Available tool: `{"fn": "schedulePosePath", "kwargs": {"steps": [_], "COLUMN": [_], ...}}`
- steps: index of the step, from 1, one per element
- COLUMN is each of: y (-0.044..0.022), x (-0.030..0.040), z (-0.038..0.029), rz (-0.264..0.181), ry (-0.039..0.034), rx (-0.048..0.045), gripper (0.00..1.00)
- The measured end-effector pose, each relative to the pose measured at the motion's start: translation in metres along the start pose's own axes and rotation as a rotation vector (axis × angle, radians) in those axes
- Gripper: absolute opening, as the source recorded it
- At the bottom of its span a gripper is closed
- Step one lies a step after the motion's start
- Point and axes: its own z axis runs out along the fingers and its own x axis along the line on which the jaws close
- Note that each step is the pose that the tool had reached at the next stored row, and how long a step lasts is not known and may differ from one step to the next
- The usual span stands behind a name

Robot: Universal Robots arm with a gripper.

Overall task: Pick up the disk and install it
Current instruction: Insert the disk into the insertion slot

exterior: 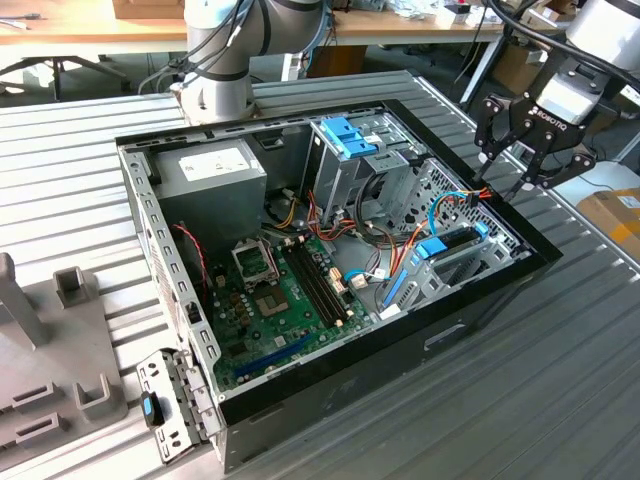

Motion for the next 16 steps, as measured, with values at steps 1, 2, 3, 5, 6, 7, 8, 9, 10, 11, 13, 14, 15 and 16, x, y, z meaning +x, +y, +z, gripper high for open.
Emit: {"fn": "schedulePosePath", "kwargs": {"steps": [1,2,3,5,6,7,8,9,10,11,13,14,15,16], "y": [0.0000,0.0000,0.0000,0.0000,0.0000,-0.0001,0.0000,-0.0001,-0.0001,-0.0001,-0.0001,-0.0001,-0.0001,-0.0001], "x": [0.0000,0.0000,0.0000,-0.0001,-0.0001,-0.0001,-0.0001,-0.0001,-0.0001,-0.0001,-0.0002,-0.0002,-0.0002,-0.0001], "z": [0.0000,0.0000,0.0000,0.0000,0.0000,0.0000,0.0000,0.0000,0.0000,0.0000,0.0000,0.0001,0.0002,0.0004], "rz": [0.000,0.000,0.000,0.000,0.000,0.000,0.000,0.000,0.000,0.000,-0.036,-0.067,-0.099,-0.141], "ry": [0.0000,0.0000,0.0000,0.0000,0.0000,0.0000,0.0000,0.0000,0.0000,0.0000,-0.0006,-0.0011,-0.0018,-0.0025], "rx": [0.0000,0.0000,0.0000,0.0000,0.0000,0.0000,0.0000,0.0000,0.0000,0.0000,-0.0014,-0.0025,-0.0036,-0.0051], "gripper": [0.50,0.50,0.50,0.50,0.50,0.50,0.50,0.50,0.50,0.50,0.50,0.50,0.50,0.50]}}
